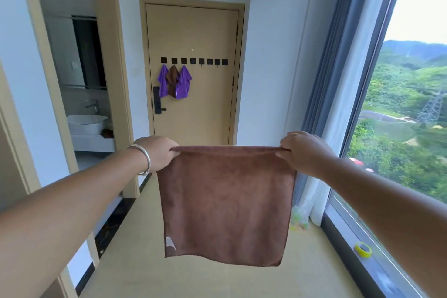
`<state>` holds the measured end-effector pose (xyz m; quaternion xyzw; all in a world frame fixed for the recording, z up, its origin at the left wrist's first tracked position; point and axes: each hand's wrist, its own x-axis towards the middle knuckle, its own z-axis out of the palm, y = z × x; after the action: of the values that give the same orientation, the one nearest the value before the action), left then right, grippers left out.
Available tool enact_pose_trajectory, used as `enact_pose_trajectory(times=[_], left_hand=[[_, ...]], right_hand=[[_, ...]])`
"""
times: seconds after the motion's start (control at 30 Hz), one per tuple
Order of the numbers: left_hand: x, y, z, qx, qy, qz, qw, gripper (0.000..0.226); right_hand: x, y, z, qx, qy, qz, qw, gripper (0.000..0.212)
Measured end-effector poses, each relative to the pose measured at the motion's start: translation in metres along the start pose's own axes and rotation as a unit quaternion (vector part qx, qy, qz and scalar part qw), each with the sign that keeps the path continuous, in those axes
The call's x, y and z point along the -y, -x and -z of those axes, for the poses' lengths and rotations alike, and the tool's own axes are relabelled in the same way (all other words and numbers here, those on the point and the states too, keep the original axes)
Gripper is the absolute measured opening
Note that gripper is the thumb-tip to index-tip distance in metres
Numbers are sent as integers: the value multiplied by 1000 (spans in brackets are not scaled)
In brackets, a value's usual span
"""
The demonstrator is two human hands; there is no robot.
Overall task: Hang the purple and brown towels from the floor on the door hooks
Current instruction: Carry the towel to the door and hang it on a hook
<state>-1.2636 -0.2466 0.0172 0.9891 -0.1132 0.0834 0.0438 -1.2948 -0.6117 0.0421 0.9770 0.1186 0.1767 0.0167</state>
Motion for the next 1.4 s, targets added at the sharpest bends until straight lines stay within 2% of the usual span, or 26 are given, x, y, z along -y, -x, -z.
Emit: enact_pose_trajectory(times=[0.13,0.27,0.67,1.2,1.4], left_hand=[[12,-4,39,-77,-91,-2,993,43],[27,0,57,-157,-167,-15,973,43],[72,-27,51,-121,-219,7,968,43],[91,-205,58,-129,-200,50,970,40],[105,-264,34,-74,-207,76,973,39]], right_hand=[[13,-19,33,-49,25,-9,998,30],[28,-32,37,-78,42,-12,996,35],[54,-93,-6,-42,67,17,997,38],[-9,-294,-43,-67,49,40,996,41],[-24,-354,-86,-47,50,53,996,39]])
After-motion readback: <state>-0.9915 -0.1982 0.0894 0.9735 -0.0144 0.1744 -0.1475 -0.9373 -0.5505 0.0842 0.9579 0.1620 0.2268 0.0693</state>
